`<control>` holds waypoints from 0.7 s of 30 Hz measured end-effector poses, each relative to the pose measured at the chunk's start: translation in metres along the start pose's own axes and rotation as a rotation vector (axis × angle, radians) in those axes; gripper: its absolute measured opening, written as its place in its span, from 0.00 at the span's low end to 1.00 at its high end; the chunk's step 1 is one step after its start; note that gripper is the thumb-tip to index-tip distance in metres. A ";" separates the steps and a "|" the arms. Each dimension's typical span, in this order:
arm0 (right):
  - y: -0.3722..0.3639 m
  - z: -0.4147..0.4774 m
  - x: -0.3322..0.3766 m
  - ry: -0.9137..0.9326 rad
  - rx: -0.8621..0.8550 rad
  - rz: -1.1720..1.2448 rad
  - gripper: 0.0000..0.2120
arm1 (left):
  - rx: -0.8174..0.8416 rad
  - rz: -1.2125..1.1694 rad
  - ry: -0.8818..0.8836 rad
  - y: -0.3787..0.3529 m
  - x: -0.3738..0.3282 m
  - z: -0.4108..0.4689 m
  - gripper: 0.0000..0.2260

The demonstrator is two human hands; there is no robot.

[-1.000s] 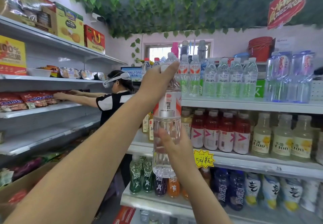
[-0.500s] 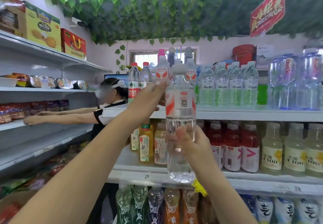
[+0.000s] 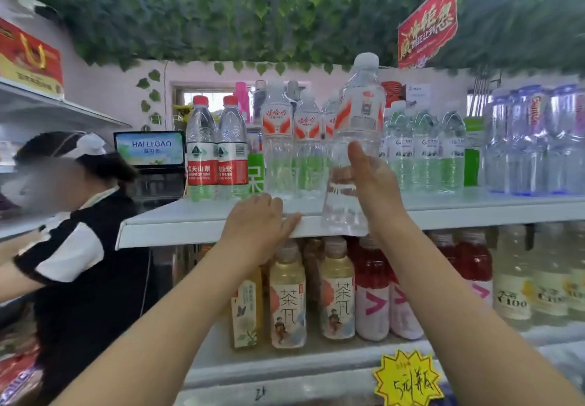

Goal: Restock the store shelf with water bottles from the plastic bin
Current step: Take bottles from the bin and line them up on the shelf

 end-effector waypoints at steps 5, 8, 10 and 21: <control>-0.006 0.040 0.001 0.045 -0.018 -0.031 0.23 | -0.229 0.063 -0.058 -0.008 0.004 -0.003 0.32; -0.013 0.055 0.001 0.082 0.009 -0.020 0.21 | -0.312 0.048 -0.056 -0.008 0.007 -0.003 0.26; -0.020 0.067 -0.004 0.054 0.059 -0.051 0.17 | -0.373 0.060 -0.061 -0.007 0.006 -0.002 0.23; -0.061 0.102 -0.033 -0.016 0.240 -0.259 0.27 | -0.437 0.032 -0.054 -0.007 0.004 -0.003 0.21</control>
Point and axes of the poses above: each hand's wrist, its own z-axis towards the middle knuckle, its own y-axis out of the back of the hand, x = y × z, the point moved 7 cm from there along z, towards the middle knuckle, and after that the axes turned 4 degrees about -z, right-handed, at the moved point
